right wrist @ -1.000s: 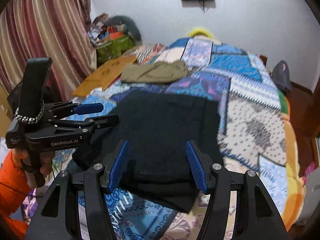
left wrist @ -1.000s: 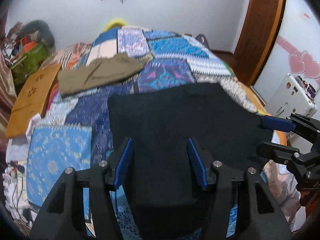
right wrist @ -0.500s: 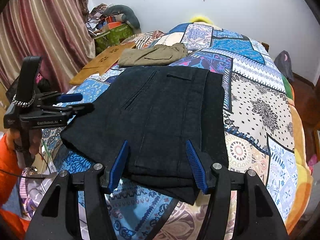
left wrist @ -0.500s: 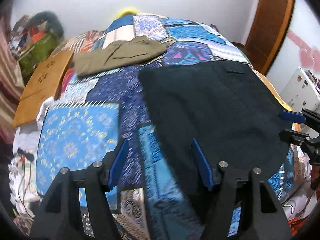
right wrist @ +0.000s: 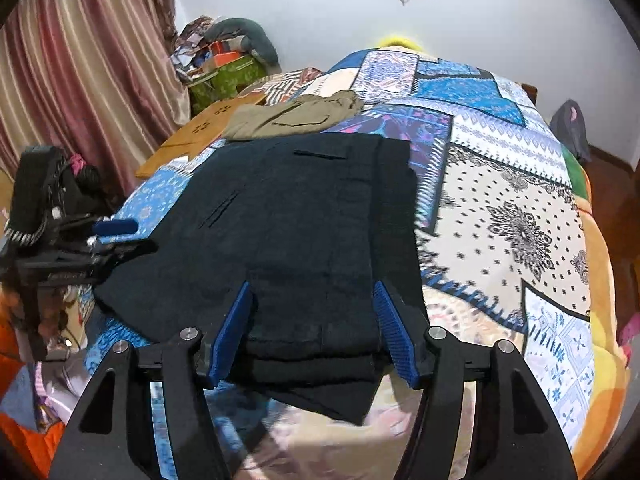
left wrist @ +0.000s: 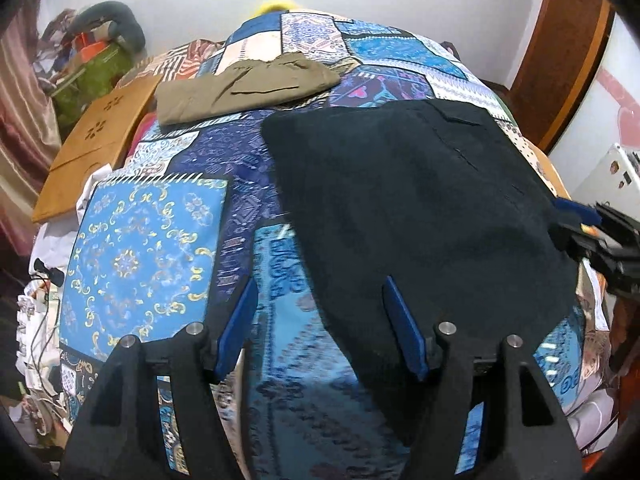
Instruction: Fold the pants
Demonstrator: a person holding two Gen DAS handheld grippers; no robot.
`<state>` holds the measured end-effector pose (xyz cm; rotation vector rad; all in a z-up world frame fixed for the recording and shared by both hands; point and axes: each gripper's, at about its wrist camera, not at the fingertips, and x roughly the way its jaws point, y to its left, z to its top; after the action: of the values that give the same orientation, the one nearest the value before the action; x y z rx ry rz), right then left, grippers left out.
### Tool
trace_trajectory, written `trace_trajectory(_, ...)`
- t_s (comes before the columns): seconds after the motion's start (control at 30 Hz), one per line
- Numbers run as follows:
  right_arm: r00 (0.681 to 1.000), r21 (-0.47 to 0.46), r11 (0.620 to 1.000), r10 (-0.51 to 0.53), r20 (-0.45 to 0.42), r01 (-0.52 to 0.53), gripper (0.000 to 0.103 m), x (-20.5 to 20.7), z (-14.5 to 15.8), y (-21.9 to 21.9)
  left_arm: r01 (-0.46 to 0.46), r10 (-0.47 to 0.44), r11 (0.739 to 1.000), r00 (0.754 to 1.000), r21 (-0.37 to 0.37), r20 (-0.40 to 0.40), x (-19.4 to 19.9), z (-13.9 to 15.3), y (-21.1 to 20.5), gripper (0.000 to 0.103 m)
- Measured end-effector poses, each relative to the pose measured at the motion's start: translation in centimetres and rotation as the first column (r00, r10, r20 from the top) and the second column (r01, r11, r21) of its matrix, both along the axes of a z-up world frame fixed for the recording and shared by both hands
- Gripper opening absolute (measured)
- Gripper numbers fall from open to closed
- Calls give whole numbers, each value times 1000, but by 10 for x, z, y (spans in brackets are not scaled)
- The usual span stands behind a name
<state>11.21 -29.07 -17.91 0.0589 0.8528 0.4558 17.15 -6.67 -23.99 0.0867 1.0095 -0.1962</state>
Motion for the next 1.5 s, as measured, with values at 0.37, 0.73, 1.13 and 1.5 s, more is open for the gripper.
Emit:
trace_trajectory(0.37, 993, -32, 993, -115, 26, 116, 59, 6, 19, -46, 43, -44, 999, 998, 11, 50, 2, 9, -81, 65)
trace_trajectory(0.73, 965, -93, 962, -252, 68, 257, 61, -26, 50, -65, 95, -93, 993, 995, -73, 35, 36, 1, -128, 65)
trace_trajectory(1.13, 943, -119, 936, -323, 79, 331, 75, -25, 47, -33, 194, -184, 976, 977, -95, 111, 53, 48, -71, 64)
trace_trajectory(1.5, 947, -64, 946, -320, -33, 318, 75, -11, 25, 17, 102, -102, 995, 993, 10, 53, 151, 22, 14, 64)
